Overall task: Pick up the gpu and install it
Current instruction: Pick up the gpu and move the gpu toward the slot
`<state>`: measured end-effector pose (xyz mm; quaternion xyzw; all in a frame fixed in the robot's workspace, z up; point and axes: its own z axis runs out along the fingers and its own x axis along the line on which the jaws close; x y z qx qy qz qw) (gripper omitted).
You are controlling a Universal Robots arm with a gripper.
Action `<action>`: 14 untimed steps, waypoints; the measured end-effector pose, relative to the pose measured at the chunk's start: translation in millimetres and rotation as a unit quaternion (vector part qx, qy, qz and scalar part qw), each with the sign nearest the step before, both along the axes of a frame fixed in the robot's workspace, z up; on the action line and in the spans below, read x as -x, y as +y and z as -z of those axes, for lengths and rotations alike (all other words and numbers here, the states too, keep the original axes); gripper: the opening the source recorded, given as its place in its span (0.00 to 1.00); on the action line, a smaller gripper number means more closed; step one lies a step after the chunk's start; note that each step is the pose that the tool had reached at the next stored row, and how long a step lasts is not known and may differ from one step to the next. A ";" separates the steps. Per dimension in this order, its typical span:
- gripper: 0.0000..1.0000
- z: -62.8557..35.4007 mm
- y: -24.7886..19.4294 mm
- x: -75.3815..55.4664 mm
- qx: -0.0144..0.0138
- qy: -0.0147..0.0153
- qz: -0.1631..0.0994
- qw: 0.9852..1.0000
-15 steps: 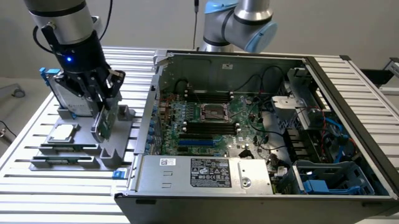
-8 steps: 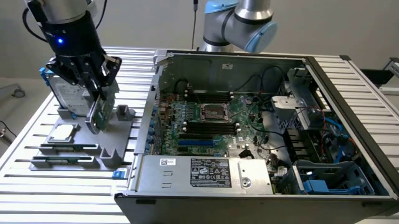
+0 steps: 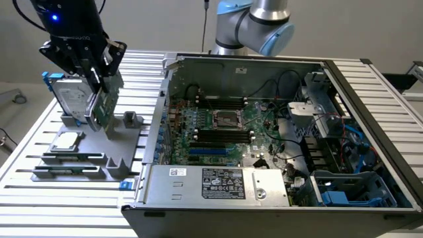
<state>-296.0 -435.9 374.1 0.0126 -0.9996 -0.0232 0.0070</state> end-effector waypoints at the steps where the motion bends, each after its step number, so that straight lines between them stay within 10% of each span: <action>1: 0.26 -4.5 0.0 -2.5 0.000 0.001 0.000 1.000; 14: 0.26 -55.2 -0.1 -51.5 0.000 0.011 0.000 1.000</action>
